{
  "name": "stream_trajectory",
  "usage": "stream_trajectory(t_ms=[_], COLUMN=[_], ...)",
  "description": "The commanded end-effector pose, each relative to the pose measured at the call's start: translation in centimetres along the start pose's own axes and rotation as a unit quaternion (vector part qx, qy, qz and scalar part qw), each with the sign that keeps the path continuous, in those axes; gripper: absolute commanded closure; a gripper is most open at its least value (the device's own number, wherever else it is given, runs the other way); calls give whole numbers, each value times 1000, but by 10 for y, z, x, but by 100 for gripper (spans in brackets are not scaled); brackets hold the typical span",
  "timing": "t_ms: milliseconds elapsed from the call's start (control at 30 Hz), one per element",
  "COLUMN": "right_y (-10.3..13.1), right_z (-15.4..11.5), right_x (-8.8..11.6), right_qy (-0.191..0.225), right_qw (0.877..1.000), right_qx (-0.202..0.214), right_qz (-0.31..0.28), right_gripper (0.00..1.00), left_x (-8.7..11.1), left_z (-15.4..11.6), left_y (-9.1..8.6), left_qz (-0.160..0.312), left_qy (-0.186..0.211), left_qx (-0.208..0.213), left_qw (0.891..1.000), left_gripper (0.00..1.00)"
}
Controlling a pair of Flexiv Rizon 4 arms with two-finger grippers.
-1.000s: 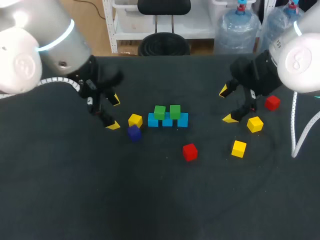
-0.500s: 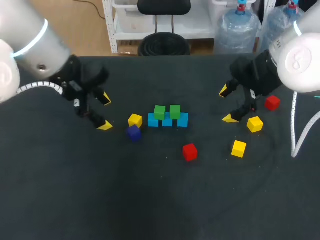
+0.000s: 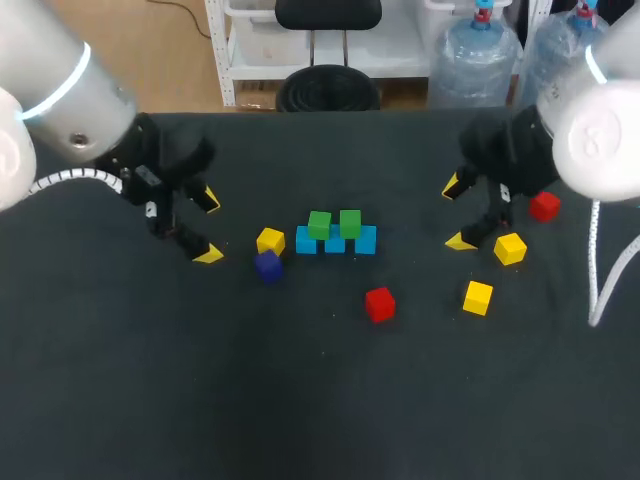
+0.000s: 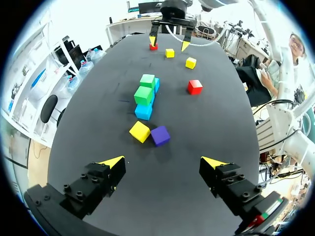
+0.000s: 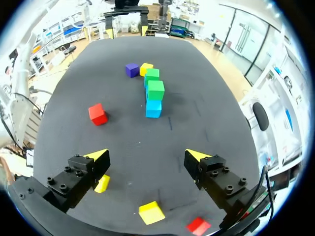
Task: Place the blue cubes, place green cubes on the blue cubes, place the yellow cubes on the green cubes, then place the red cubes on the yellow cubes, and place purple cube on the red cubes.
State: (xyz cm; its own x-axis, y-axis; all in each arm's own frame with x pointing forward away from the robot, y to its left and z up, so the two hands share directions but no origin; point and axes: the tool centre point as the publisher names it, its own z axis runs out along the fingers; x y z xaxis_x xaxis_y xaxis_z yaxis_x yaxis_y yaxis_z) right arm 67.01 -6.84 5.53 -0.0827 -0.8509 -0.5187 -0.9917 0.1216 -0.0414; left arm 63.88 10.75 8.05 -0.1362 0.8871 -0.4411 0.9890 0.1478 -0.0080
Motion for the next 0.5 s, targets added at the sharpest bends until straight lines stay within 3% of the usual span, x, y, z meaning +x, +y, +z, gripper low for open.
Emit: stream_trajectory(t_ms=[33,300,500], right_y=[27,40,55], right_z=[-13,-25,-29], right_x=[1,9,20], right_qy=[13,18,43], right_qw=[999,996,996], right_qx=[48,64,45], right_qz=[17,55,60], right_gripper=[0,0,0], left_x=[0,0,0], left_z=[0,0,0], left_y=[0,0,0], left_qz=[1,1,1], left_qy=[-1,-1,-1], left_qx=[0,0,0], left_qw=[1000,1000,1000], left_gripper=[0,0,0])
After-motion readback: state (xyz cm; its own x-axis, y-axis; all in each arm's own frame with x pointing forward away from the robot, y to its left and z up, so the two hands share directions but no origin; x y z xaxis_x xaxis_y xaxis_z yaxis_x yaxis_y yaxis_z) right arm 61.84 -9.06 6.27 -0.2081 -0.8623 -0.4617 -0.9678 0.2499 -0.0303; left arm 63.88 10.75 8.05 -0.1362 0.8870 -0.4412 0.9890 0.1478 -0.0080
